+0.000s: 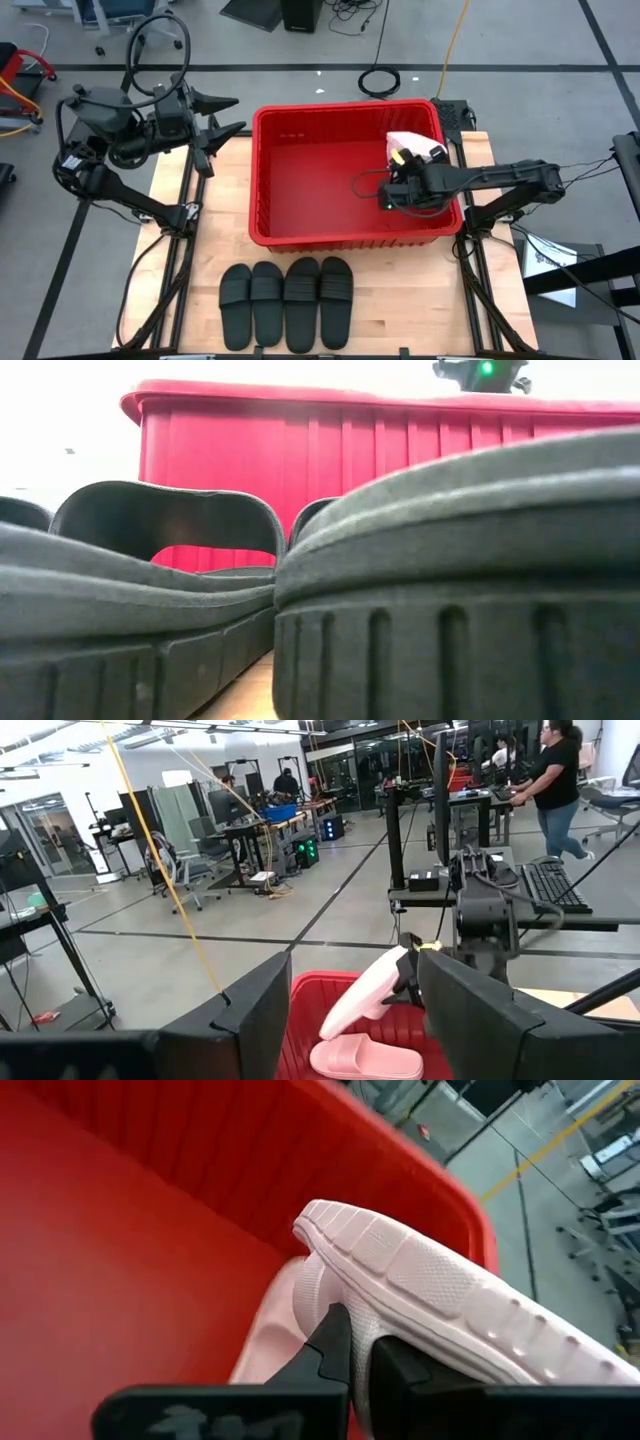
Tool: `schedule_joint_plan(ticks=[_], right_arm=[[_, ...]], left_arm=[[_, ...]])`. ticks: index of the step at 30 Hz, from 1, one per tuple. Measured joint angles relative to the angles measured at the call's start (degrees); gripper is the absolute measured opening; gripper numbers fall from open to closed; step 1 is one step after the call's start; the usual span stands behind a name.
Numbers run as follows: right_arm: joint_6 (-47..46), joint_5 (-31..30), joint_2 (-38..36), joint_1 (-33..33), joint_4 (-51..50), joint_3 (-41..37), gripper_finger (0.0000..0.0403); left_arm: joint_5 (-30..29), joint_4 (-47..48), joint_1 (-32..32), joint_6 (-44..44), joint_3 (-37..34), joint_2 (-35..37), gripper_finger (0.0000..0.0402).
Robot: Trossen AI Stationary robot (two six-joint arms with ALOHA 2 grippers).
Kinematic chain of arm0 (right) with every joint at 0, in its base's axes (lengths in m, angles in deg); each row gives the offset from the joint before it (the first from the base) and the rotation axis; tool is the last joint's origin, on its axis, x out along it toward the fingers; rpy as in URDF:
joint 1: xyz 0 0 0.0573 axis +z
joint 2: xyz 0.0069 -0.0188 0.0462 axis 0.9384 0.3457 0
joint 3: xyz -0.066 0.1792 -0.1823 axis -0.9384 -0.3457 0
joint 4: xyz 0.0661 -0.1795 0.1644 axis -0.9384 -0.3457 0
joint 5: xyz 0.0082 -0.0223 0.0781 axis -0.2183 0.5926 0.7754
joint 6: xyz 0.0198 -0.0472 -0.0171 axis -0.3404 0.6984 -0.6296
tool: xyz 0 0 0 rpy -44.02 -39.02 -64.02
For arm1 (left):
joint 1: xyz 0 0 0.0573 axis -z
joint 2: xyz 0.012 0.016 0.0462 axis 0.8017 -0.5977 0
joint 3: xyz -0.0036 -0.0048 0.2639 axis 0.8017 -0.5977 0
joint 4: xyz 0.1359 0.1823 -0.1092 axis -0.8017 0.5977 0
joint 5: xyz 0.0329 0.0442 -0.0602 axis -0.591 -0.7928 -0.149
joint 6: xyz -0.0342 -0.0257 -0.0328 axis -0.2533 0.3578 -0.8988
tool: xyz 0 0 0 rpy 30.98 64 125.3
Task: Pick and place slides into bin
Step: Stack the pink slide on top of the pink slide in the red bin
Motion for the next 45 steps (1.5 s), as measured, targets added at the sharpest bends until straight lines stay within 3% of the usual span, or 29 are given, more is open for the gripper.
schedule_joint_plan(ticks=[7, 17, 26, 34, 39, 45], right_arm=[[-8.6, 1.1, -0.3, 0.0, 2.9, -10.0, 0.0], [-6.0, 5.5, -2.2, -1.0, 18.2, -21.9, 0.0], [-4.2, 3.8, -3.2, -4.4, 19.9, -23.2, 0.0], [5.0, 2.1, -5.3, -8.9, 25.8, -22.9, 0.0], [12.3, 4.5, -5.3, -12.2, 31.3, -23.9, 0.0004], [13.1, 9.0, -5.3, -14.2, 34.3, -27.7, 0.0005]], left_arm=[[0.0, 0.0, 0.0, 0.0, 0.0, 0.0, 0.0225], [0.1, 0.0, 0.0, -0.9, 0.0, 0.0, 0.0225], [0.1, 0.1, 0.0, -1.7, 0.0, 0.0, 0.0225], [0.1, 0.1, 0.0, -2.5, 0.0, 0.0, 0.0225], [0.1, 0.1, 0.0, -2.5, 0.0, 0.0, 0.0225], [0.1, 0.8, 0.0, -2.6, 0.0, 0.0, 0.0225]])
